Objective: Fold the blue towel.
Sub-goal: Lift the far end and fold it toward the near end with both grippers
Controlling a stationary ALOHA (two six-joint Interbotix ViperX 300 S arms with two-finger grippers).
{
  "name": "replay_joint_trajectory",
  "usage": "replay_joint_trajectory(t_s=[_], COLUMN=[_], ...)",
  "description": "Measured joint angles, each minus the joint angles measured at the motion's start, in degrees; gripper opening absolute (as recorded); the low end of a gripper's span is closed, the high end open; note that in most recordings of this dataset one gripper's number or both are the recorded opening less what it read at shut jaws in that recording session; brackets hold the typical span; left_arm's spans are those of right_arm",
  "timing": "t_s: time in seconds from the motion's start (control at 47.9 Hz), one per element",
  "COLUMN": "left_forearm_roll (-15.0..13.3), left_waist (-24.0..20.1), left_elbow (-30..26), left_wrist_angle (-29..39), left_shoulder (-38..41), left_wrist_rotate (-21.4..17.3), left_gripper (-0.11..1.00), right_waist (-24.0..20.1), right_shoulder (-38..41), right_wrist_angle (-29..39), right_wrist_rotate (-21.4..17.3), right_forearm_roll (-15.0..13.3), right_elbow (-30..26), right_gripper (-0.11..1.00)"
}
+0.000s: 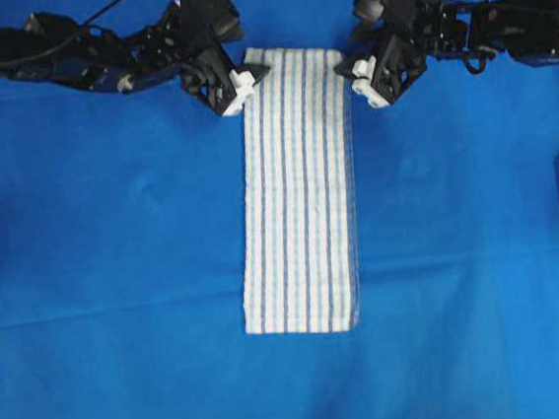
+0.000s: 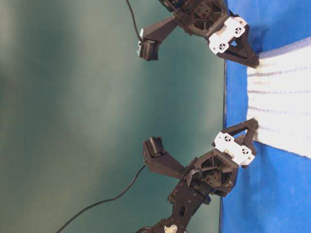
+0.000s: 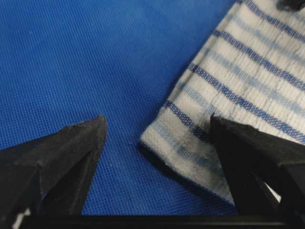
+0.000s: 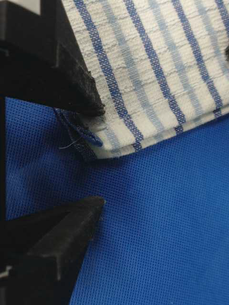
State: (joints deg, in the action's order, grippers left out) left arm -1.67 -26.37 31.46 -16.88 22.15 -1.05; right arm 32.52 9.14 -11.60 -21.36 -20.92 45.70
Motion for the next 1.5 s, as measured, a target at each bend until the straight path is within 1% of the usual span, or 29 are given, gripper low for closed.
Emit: replay_joint_trajectory(t_s=[0.084,0.146,0.209,0.271,0.292,0.313,0.334,0.376,0.418,0.459,0.522,0.793,1.127,1.315,1.503], left_forearm_roll=[0.1,0.1,0.1,0.0,0.1,0.1,0.1,0.1,0.1,0.2,0.2,0.3,0.3,0.4,0.3], left_waist=[0.1,0.2,0.4,0.6,0.8,1.1,1.3,1.7,2.0,2.2,2.4,1.8,-3.8,-4.0,-3.1], left_elbow=[-0.1,-0.1,0.0,-0.2,-0.2,-0.3,-0.3,-0.3,-0.3,-0.4,-0.4,-0.4,-1.5,-1.6,-1.0], left_wrist_angle=[0.1,0.4,0.8,1.1,1.1,1.2,1.2,1.2,1.2,1.3,1.5,1.8,2.5,2.7,4.0], left_shoulder=[0.0,0.0,0.1,0.2,0.3,0.3,0.3,0.3,0.3,0.3,0.3,0.1,-0.3,-1.0,-3.1], left_wrist_rotate=[0.1,-0.4,-0.8,-1.3,-1.5,-1.8,-2.0,-2.6,-3.1,-3.5,-3.8,-4.2,-4.4,-4.4,-4.4], left_gripper=[0.88,0.80,0.69,0.53,0.47,0.41,0.35,0.25,0.17,0.11,0.06,0.05,0.05,0.05,0.05], right_waist=[0.0,0.0,-0.4,-0.8,-1.1,-1.2,-1.4,-1.4,-1.4,-1.4,-1.4,-0.7,2.4,2.5,2.5], right_shoulder=[0.0,0.0,0.0,0.0,0.0,0.0,0.0,0.0,0.0,0.0,0.0,0.0,0.0,0.0,-0.2], right_wrist_angle=[0.0,0.0,-0.1,-0.1,-0.1,-0.1,-0.1,-0.1,-0.2,-0.2,-0.1,-0.1,-0.2,-0.1,-0.2], right_wrist_rotate=[0.1,0.1,0.1,0.0,0.1,0.1,0.2,0.3,0.2,0.2,0.2,0.2,0.1,0.1,0.1], right_forearm_roll=[-0.1,-0.4,-0.8,-1.1,-1.1,-1.2,-1.2,-1.2,-1.2,-1.2,-1.3,-1.3,-1.3,-1.2,-1.3], right_elbow=[0.0,0.1,0.0,0.1,0.0,0.0,0.0,0.0,0.0,0.0,0.0,-1.1,-4.1,-4.4,-4.4], right_gripper=[0.64,0.55,0.40,0.23,0.15,0.10,0.08,0.08,0.08,0.08,0.08,0.08,0.08,0.08,0.08])
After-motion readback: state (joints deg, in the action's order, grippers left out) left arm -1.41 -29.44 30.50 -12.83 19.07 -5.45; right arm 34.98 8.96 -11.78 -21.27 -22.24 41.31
